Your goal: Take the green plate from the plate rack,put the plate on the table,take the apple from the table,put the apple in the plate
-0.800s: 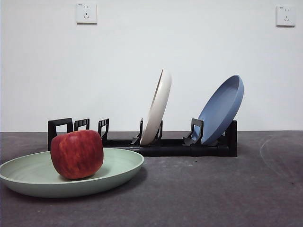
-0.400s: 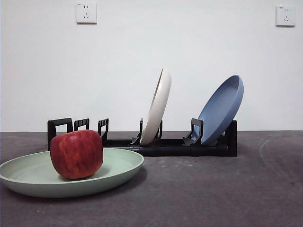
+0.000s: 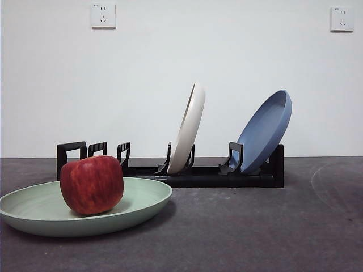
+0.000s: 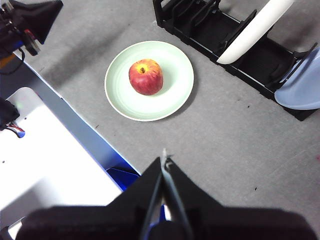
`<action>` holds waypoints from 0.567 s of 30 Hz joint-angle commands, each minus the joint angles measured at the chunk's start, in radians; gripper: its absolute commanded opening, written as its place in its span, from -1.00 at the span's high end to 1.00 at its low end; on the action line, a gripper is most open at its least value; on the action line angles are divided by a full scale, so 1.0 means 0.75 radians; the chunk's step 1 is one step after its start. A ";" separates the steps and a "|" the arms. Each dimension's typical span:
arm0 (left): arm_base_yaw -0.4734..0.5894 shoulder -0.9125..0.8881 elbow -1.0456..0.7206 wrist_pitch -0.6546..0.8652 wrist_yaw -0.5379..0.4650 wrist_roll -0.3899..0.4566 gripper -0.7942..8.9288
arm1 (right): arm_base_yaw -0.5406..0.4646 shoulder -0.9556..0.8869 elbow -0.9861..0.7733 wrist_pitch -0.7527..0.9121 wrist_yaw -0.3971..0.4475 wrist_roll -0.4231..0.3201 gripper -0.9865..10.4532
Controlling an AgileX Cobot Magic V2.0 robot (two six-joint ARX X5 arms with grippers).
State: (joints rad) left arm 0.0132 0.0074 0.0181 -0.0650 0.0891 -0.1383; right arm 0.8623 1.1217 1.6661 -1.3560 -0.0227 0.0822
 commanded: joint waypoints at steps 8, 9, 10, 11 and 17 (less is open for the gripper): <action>0.002 -0.002 -0.010 -0.136 -0.050 0.025 0.84 | 0.001 0.002 -0.004 -0.031 0.009 -0.005 0.83; 0.002 -0.002 -0.010 -0.136 -0.049 0.025 0.84 | 0.001 0.002 -0.004 -0.031 0.016 -0.006 0.83; 0.002 -0.002 -0.010 -0.136 -0.050 0.025 0.84 | 0.001 0.002 -0.004 -0.031 0.022 -0.006 0.83; 0.002 -0.002 -0.010 -0.136 -0.049 0.025 0.84 | 0.001 0.002 -0.004 -0.031 0.026 -0.006 0.83; 0.002 0.013 -0.010 -0.136 -0.050 0.025 0.84 | 0.001 0.002 -0.004 -0.031 0.032 -0.006 0.83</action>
State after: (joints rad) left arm 0.0132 0.0162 0.0177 -0.1772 0.0547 -0.1310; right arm 0.8623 1.1217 1.6661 -1.3560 0.0002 0.0822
